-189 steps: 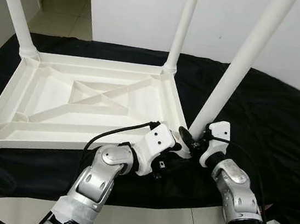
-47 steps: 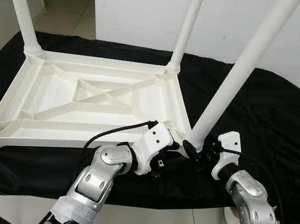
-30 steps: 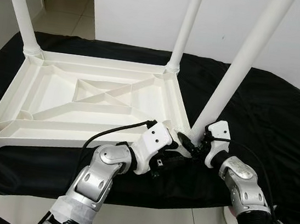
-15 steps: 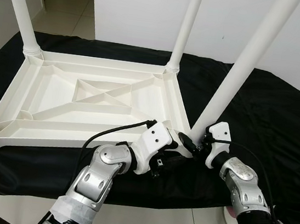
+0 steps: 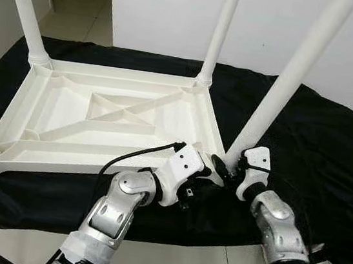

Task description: Building children table

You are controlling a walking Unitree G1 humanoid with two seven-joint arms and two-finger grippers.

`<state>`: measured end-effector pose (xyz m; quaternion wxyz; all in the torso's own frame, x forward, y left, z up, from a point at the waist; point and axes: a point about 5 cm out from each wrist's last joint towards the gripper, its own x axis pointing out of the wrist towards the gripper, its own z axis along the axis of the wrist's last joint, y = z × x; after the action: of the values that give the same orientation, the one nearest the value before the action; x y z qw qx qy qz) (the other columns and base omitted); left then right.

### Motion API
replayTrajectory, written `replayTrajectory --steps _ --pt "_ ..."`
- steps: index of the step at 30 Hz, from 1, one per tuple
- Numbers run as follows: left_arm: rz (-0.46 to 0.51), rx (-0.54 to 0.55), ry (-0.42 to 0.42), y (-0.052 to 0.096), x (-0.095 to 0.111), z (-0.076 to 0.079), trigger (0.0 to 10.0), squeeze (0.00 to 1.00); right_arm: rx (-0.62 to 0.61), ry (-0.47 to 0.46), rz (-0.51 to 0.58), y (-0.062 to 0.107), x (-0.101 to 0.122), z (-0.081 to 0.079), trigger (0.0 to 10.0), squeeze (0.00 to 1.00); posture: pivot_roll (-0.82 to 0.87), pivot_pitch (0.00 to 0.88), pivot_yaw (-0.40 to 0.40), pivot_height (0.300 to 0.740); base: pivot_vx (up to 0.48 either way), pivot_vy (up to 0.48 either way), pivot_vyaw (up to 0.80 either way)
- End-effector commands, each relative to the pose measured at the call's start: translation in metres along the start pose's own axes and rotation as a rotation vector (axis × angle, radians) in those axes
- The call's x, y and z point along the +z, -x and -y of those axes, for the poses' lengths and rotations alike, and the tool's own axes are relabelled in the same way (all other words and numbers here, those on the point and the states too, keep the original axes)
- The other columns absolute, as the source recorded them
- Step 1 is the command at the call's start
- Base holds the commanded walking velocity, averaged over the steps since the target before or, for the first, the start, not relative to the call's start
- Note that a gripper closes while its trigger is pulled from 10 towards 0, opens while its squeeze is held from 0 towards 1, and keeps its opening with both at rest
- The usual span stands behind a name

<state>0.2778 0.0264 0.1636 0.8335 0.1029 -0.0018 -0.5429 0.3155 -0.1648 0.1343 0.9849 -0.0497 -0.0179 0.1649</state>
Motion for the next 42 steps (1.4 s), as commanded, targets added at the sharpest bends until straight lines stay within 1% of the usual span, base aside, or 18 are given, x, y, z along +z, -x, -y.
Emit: replayTrajectory --steps 1,2,5,7,9,12,13,15,16,17,22,23,25,27,34,36,38,42 --pt "-0.008 0.136 0.006 0.0 -0.001 -0.006 10.0 0.0 -0.044 -0.019 -0.039 0.004 -0.008 -0.002 10.0 0.0 0.03 0.08 -0.066 0.74 0.0 0.0 0.0" --pt "-0.013 0.139 0.006 0.002 -0.002 -0.007 10.0 0.0 -0.155 -0.067 -0.035 0.008 -0.007 -0.008 10.0 0.0 0.03 0.08 -0.068 0.74 0.0 0.0 0.0" --pt "-0.013 0.139 0.006 0.002 -0.002 -0.007 10.0 0.0 -0.155 -0.067 -0.035 0.008 -0.007 -0.008 10.0 0.0 0.03 0.08 -0.068 0.74 0.0 0.0 0.0" --pt "-0.016 0.145 0.006 0.003 -0.003 -0.008 10.0 0.0 -0.263 -0.1 -0.027 0.011 -0.007 -0.015 10.0 0.0 0.03 0.076 -0.07 0.74 0.0 0.0 0.0" --pt "-0.015 0.149 0.006 0.003 -0.003 -0.008 10.0 0.0 -0.314 -0.114 -0.024 0.012 -0.007 -0.019 10.0 0.0 0.03 0.076 -0.07 0.74 0.0 0.0 0.0" --pt "-0.014 0.15 0.007 0.002 -0.002 -0.008 10.0 0.0 -0.354 -0.128 -0.008 0.011 -0.005 -0.026 10.0 0.0 0.04 0.071 -0.065 0.74 0.0 0.0 0.0" --pt "-0.011 0.148 0.006 0.002 -0.001 -0.008 10.0 0.0 -0.36 -0.138 0.009 0.01 -0.001 -0.034 10.0 0.0 0.03 0.07 -0.062 0.74 0.0 0.0 0.0" --pt "-0.011 0.145 0.007 0.002 -0.001 -0.008 10.0 0.0 -0.358 -0.141 0.014 0.01 0.0 -0.035 10.0 0.0 0.03 0.07 -0.062 0.74 0.0 0.0 0.0" --pt "-0.013 0.142 0.004 0.002 -0.002 -0.007 10.0 0.0 -0.362 -0.141 0.01 0.011 0.0 -0.033 10.0 0.89 0.03 0.066 -0.061 0.74 0.0 0.0 0.0" --pt "-0.015 0.14 0.004 0.002 -0.002 -0.007 10.0 0.0 -0.362 -0.148 0.016 0.012 0.0 -0.03 10.0 1.0 0.03 0.066 -0.062 0.74 0.0 0.0 0.0" --pt "-0.015 0.141 0.005 0.002 -0.003 -0.007 10.0 0.0 -0.381 -0.139 0.022 0.015 0.003 -0.022 10.0 1.0 0.03 0.063 -0.062 0.74 0.0 0.0 0.0" --pt "-0.016 0.141 0.006 0.002 -0.003 -0.007 10.0 0.0 -0.37 -0.106 0.024 0.015 0.004 -0.018 10.0 1.0 0.03 0.061 -0.064 0.74 0.0 0.0 0.0" --pt "-0.015 0.14 0.007 0.002 -0.003 -0.007 10.0 0.0 -0.31 -0.104 0.024 0.014 0.005 -0.017 10.0 1.0 0.03 0.061 -0.064 0.74 0.0 0.0 0.0" --pt "-0.015 0.139 0.007 0.002 -0.003 -0.007 10.0 0.0 -0.228 -0.107 0.033 0.014 0.008 -0.016 10.0 0.0 0.03 0.064 -0.063 0.74 0.0 0.0 0.0" --pt "-0.018 0.143 0.007 0.004 -0.003 -0.007 10.0 0.0 -0.051 -0.083 0.027 0.018 0.008 -0.009 10.0 0.0 0.04 0.076 -0.066 0.74 0.0 0.0 0.0" --pt "-0.019 0.146 0.007 0.005 -0.003 -0.008 10.0 0.0 0.056 -0.089 0.02 0.02 0.007 -0.005 10.0 0.0 0.05 0.083 -0.071 0.74 0.0 0.0 0.0" --pt "-0.019 0.152 0.01 0.006 -0.002 -0.008 10.0 0.0 0.152 -0.061 0.019 0.021 0.007 0.001 10.0 0.0 0.06 0.084 -0.074 0.74 0.0 0.0 0.0" --pt "-0.022 0.16 0.015 0.007 -0.004 -0.006 10.0 0.0 0.232 -0.011 0.016 0.016 0.009 0.009 10.0 0.0 0.07 0.088 -0.085 0.74 0.0 0.0 0.0"
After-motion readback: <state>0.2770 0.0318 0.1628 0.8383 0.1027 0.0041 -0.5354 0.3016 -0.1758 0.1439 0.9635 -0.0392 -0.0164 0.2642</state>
